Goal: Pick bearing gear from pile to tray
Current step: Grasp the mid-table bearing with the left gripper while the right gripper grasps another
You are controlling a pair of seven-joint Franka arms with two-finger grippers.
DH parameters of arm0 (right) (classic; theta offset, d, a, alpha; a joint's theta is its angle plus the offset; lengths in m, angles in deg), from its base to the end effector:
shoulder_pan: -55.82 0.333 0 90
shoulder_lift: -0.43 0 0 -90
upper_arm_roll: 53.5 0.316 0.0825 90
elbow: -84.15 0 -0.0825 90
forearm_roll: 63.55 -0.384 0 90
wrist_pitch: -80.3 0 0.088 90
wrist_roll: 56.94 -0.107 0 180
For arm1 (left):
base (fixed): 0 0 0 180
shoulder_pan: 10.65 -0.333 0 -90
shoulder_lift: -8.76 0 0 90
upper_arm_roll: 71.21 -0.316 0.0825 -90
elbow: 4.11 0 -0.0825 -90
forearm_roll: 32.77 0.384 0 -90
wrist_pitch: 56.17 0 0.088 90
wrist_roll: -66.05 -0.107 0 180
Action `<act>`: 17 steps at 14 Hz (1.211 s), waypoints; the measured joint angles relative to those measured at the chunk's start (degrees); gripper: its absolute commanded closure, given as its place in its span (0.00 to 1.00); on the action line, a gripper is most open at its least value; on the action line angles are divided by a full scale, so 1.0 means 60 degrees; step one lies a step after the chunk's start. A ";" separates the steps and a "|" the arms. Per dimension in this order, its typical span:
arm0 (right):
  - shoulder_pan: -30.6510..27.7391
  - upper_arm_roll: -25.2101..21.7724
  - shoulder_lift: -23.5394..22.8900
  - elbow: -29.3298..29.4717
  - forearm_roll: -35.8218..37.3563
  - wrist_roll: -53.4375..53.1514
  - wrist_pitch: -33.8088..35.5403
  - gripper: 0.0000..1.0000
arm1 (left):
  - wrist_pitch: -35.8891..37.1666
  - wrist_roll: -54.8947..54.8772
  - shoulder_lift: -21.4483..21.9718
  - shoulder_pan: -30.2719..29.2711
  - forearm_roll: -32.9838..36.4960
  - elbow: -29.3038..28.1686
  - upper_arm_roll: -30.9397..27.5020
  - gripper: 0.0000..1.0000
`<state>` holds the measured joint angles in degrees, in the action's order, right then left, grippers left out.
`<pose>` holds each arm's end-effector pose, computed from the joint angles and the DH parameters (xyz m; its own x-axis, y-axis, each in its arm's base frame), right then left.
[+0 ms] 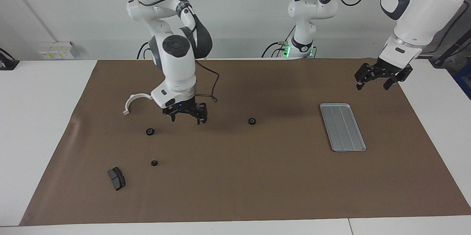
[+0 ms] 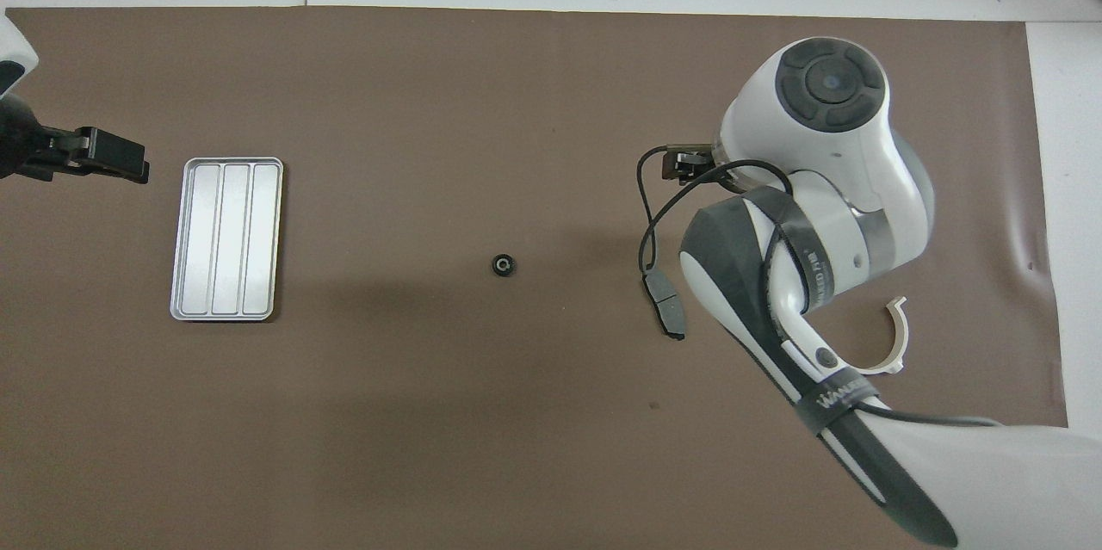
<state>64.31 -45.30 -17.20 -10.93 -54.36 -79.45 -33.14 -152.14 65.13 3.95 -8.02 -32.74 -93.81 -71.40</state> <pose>0.6277 0.1686 0.4333 0.9977 -0.0434 0.0528 -0.0481 -0.9946 0.0915 0.5882 -0.0251 0.5883 0.9980 -0.0587 0.0255 -0.0587 -0.9983 -0.0012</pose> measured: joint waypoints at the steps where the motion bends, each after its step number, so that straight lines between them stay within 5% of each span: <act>1: -0.0334 0.0003 0.0000 -0.0149 -0.0099 0.0816 -0.0002 0.00 | 0.0000 0.0743 0.0008 0.0185 -0.0010 -0.0025 0.0036 0.00; 7: -0.2469 0.0002 0.0132 -0.2138 -0.1333 0.6230 -0.1744 0.00 | -0.0855 0.4057 0.0131 0.2164 -0.0022 -0.0815 0.0146 0.00; 14: -0.2702 0.0083 0.0290 -0.3762 -0.1341 0.7032 -0.3170 0.00 | -0.2596 0.5331 -0.0294 0.3944 -0.0025 -0.2056 0.0160 0.00; 17: -0.2657 0.0099 0.0386 -0.4167 -0.1341 0.7035 -0.3680 0.20 | -0.3061 0.5337 -0.0689 0.4309 -0.0025 -0.2255 0.0158 0.00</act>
<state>48.37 -44.70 -14.88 -35.93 -62.41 -37.24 -55.22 -170.50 97.15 -0.19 17.83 -32.88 -107.34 -70.45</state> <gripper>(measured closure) 0.018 0.000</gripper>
